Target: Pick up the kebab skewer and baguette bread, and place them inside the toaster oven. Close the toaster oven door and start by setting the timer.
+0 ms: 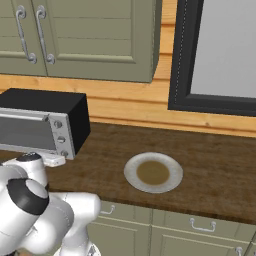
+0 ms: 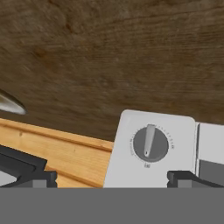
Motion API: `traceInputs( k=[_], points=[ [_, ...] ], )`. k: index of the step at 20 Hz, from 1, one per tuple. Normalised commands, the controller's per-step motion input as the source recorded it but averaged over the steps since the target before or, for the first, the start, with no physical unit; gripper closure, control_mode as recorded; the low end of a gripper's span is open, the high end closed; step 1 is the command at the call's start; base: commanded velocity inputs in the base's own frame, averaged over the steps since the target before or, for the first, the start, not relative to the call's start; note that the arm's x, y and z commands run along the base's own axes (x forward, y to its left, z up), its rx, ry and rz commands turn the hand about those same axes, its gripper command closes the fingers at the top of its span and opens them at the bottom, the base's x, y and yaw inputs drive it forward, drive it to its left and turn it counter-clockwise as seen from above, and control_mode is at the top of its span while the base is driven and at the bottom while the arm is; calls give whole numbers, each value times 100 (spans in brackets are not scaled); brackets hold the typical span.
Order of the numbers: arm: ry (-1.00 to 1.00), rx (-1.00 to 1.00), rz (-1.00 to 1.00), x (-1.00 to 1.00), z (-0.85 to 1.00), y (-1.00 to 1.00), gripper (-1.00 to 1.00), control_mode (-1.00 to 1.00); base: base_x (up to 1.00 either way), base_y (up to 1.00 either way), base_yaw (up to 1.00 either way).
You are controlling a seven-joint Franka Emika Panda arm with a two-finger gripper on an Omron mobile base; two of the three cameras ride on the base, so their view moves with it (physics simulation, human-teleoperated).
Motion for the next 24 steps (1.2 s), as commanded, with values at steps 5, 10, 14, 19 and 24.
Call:
traceInputs(
  k=[5, 10, 14, 19, 24],
  points=[
    [0, 0, 7, 14, -19, -46, -100, -100, 0, 0, 0],
    [0, 0, 7, 10, -19, -27, -100, -100, 0, 0, 0],
    [0, 0, 7, 2, -18, -5, -100, -100, 0, 0, 0],
    [0, 0, 7, 2, -10, -10, -100, -100, 0, 0, 0],
    [0, 0, 7, 5, -4, -21, -100, -100, 0, 0, 0]
  ],
)
